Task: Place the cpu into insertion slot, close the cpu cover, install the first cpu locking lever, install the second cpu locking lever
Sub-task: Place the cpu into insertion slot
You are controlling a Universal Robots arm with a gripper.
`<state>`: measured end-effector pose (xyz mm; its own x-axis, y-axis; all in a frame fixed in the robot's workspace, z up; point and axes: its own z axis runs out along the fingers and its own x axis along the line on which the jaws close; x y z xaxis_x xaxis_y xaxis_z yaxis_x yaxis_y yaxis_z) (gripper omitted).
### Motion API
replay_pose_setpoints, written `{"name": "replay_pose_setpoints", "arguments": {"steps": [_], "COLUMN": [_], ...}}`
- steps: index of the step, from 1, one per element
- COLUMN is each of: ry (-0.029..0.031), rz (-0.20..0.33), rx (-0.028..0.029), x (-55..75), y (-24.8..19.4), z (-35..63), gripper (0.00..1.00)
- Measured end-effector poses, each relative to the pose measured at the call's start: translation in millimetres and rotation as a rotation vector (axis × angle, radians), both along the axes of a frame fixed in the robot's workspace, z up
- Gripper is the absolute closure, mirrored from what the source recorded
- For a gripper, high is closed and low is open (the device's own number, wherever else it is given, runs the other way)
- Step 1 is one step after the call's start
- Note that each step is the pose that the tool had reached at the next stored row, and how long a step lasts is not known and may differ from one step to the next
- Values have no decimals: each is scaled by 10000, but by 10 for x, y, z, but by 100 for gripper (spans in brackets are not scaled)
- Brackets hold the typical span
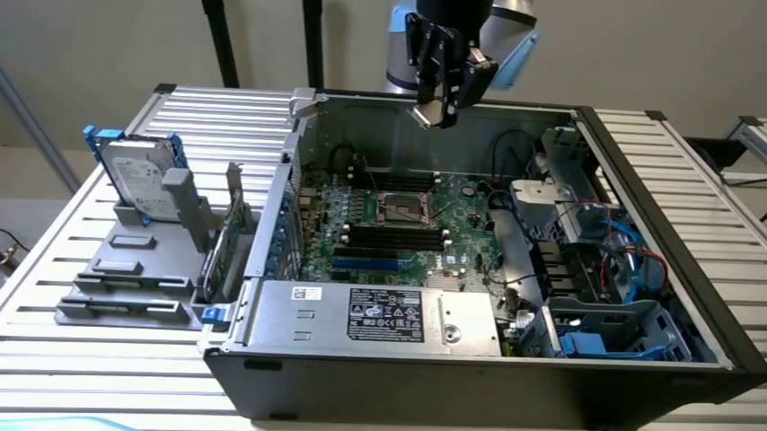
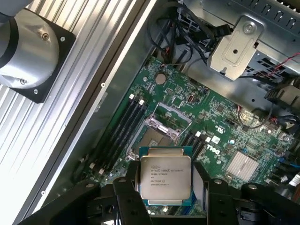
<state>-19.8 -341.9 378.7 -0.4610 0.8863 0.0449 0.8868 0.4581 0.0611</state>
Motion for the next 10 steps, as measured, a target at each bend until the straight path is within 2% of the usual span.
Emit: {"name": "replay_pose_setpoints", "arguments": {"steps": [10], "ry": [123], "rz": [-1275], "rx": [1], "x": [-2], "y": [0], "z": [-15], "gripper": [45]}}
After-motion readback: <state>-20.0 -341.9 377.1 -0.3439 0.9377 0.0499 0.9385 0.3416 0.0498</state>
